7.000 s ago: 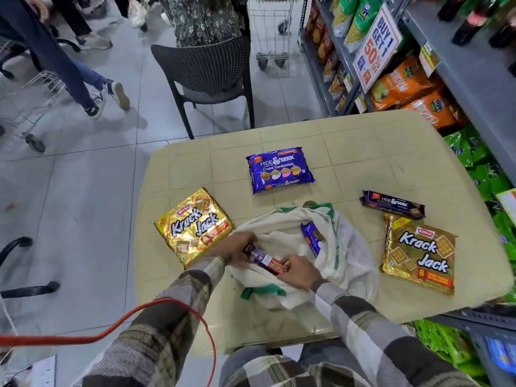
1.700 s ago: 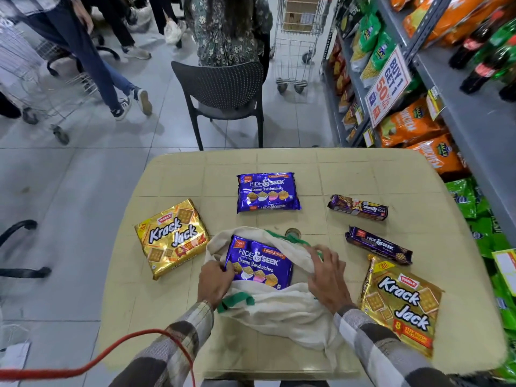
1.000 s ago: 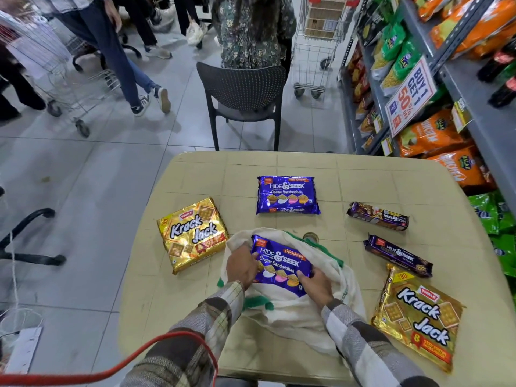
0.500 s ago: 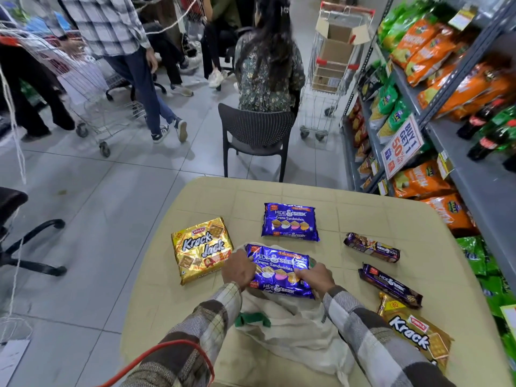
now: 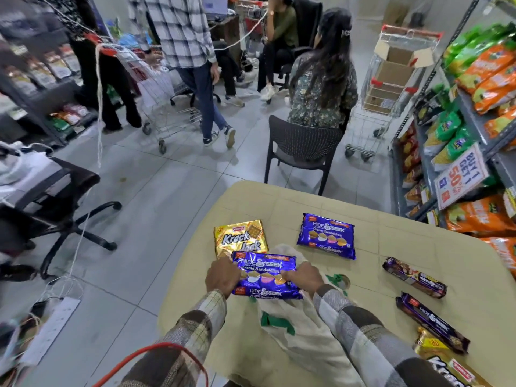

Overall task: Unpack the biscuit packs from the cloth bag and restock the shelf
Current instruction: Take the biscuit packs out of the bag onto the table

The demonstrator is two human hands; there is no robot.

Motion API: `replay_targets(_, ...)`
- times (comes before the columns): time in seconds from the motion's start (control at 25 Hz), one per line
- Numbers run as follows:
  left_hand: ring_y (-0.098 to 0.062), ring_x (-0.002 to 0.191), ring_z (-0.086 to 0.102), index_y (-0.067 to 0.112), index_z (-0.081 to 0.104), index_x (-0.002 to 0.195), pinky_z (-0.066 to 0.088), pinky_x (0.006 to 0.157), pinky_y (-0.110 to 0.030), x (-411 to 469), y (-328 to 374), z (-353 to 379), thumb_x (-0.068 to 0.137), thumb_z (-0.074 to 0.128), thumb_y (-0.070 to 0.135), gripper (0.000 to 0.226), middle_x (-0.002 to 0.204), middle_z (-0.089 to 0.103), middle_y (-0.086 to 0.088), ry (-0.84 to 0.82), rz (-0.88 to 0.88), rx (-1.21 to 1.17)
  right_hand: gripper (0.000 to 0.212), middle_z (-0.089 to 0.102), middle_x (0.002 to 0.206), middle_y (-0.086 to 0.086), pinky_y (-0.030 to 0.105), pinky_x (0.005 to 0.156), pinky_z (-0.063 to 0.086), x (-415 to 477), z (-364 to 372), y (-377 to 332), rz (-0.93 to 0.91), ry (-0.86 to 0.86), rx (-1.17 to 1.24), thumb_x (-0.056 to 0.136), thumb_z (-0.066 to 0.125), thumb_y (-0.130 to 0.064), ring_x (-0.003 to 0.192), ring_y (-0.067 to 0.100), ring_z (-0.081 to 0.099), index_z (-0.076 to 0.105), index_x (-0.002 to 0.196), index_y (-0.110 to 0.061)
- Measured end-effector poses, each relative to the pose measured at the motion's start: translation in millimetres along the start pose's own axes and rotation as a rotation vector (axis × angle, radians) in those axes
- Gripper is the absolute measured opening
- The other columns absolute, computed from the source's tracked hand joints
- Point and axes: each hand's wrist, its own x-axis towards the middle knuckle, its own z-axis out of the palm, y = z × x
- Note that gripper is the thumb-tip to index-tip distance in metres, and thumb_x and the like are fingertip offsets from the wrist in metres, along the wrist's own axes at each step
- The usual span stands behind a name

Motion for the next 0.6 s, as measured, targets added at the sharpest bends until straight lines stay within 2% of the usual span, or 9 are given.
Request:
replay_targets(0.04,-0.033,0.096,0.063,0.010,0.060,0.106,0.045,0.075,-0.034,-3,-16,-2,0.094,0.047,0.029,0.026,0.108,0.067,-0.014,0.020,-0.039,-0.021,0.030,0.061,0.083,-0.001,0.024,0.058,0.041,0,13,-7,-0.034,-0.017,-0.002,0.086,0.068,-0.043,0.072,0.014,0.057,0.053,0.073,-0.022)
replay_targets(0.08,-0.034,0.096,0.063,0.010,0.060,0.104,0.044,0.074,-0.034,-6,-30,-1,0.094,0.048,0.029,0.025,0.107,0.067,-0.014,0.037,-0.078,-0.039,0.025,0.067,0.088,0.001,0.026,0.060,0.047,-1,25,-11,-0.057,-0.042,0.008,0.087,0.068,-0.041,0.074,0.015,0.062,0.057,0.077,-0.020)
replay_targets(0.12,-0.035,0.096,0.062,0.010,0.060,0.100,0.043,0.073,-0.034,-9,-46,-1,0.094,0.049,0.029,0.023,0.106,0.067,-0.015,0.053,-0.117,-0.055,0.024,0.070,0.096,0.004,0.030,0.069,0.053,-1,40,-15,-0.080,-0.064,0.008,0.088,0.067,-0.039,0.082,0.019,0.066,0.062,0.087,-0.015)
replay_targets(0.2,-0.035,0.095,0.062,0.010,0.059,0.094,0.039,0.070,-0.032,-15,-79,1,0.095,0.051,0.028,0.020,0.104,0.067,-0.015,0.084,-0.191,-0.082,0.031,0.070,0.101,0.006,0.033,0.080,0.052,-2,67,-25,-0.125,-0.107,-0.074,0.087,0.066,-0.041,0.094,0.024,0.066,0.061,0.097,-0.012)
replay_targets(0.32,-0.034,0.093,0.062,0.012,0.058,0.090,0.037,0.069,-0.031,-24,-121,3,0.096,0.051,0.028,0.018,0.100,0.069,-0.014,0.113,-0.312,-0.118,0.026,0.053,0.075,-0.007,0.028,0.070,0.042,-3,107,-37,-0.164,-0.155,-0.144,0.085,0.067,-0.037,0.083,0.020,0.055,0.049,0.077,-0.020)
replay_targets(0.36,-0.033,0.090,0.061,0.014,0.057,0.086,0.037,0.069,-0.031,-27,-133,5,0.096,0.051,0.027,0.017,0.098,0.069,-0.013,0.123,-0.339,-0.136,0.026,0.050,0.072,-0.009,0.027,0.070,0.039,-1,120,-39,-0.165,-0.172,-0.145,0.085,0.067,-0.035,0.082,0.018,0.052,0.047,0.076,-0.020)
replay_targets(0.52,-0.027,0.076,0.058,0.019,0.051,0.074,0.041,0.066,-0.030,-33,-162,18,0.094,0.055,0.025,0.021,0.087,0.070,-0.008,0.153,-0.387,-0.209,0.026,0.057,0.085,0.004,0.032,0.072,0.048,6,159,-37,-0.137,-0.241,-0.202,0.085,0.063,-0.028,0.077,0.017,0.054,0.047,0.099,-0.013)
replay_targets(0.6,-0.026,0.077,0.059,0.018,0.052,0.077,0.039,0.066,-0.029,-30,-171,24,0.095,0.055,0.026,0.020,0.086,0.070,-0.006,0.135,-0.382,-0.221,0.037,0.061,0.093,0.004,0.031,0.076,0.051,9,169,-35,-0.070,-0.226,-0.217,0.086,0.064,-0.028,0.085,0.017,0.060,0.051,0.113,-0.006)
